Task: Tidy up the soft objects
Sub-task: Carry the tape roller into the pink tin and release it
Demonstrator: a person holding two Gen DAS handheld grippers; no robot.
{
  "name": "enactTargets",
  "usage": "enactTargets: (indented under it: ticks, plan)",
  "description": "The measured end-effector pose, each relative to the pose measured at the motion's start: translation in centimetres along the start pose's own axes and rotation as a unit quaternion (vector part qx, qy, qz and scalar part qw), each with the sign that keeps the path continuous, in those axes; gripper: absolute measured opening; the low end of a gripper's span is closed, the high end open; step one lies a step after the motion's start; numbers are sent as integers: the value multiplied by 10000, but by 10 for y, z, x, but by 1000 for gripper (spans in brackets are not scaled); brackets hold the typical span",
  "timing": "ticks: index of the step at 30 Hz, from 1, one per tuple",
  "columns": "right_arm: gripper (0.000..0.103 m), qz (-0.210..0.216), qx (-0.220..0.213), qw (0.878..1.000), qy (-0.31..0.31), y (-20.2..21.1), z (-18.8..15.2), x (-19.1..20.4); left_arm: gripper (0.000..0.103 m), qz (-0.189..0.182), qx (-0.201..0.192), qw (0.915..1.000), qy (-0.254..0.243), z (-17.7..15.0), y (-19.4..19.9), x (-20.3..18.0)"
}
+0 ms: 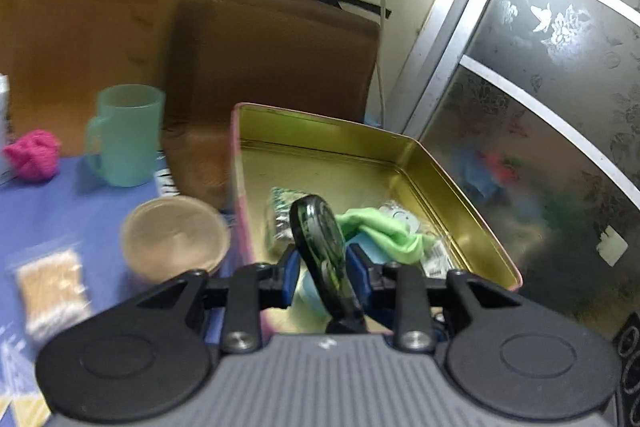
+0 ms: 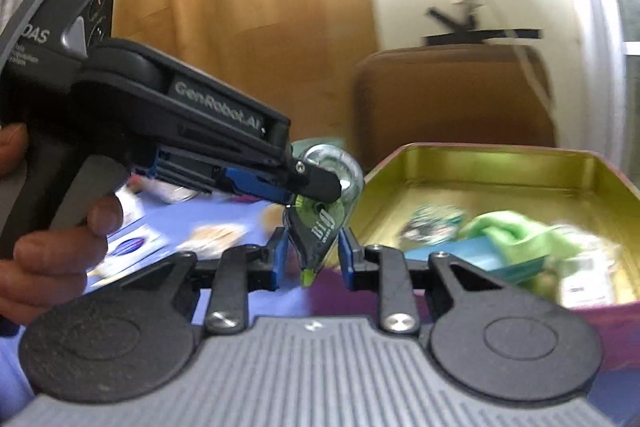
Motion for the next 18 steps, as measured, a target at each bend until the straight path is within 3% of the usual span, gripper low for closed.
enactTargets:
  ticks: [2,4,5,8,9,10,13,18]
  plan:
    - [26,-203,-43,9998,-33,-1,2,-16,26,-35,102,9999,-1,8,-20,-5]
    - [10,-372,3,9993,-86,-4,3,-29,26,-82,166,9998,-78,15,-37,-11]
    - [8,-513,50,9986,-102,-8,4,-35,26,-95,172,9997,-166,19,-47,-15]
    - [9,-1207,58,9926,125,-23,3,-54,30,210,89,9988,-440,27,-69,-25]
    - [12,-1533,48,9878,259,-28,2,-57,30,327,89,9986,-406,27,-72,-25]
    - [12,-1604,38,9868,230,-28,1,-61,30,279,104,9991,-308,26,-74,-22]
    - [12,-1306,38,9913,-149,-18,-1,-75,40,316,54,9993,-176,23,-70,-11]
    - [12,-1033,159,9940,-317,-18,0,-87,43,614,-35,9981,-50,18,-60,6]
Point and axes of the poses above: each gripper's, at about its wrist camera, not at the fingertips, and y roughly against the way its jaws point, x to its left, z to its top, the point moved 2 cm from there along -y, roughly the way its jaws point
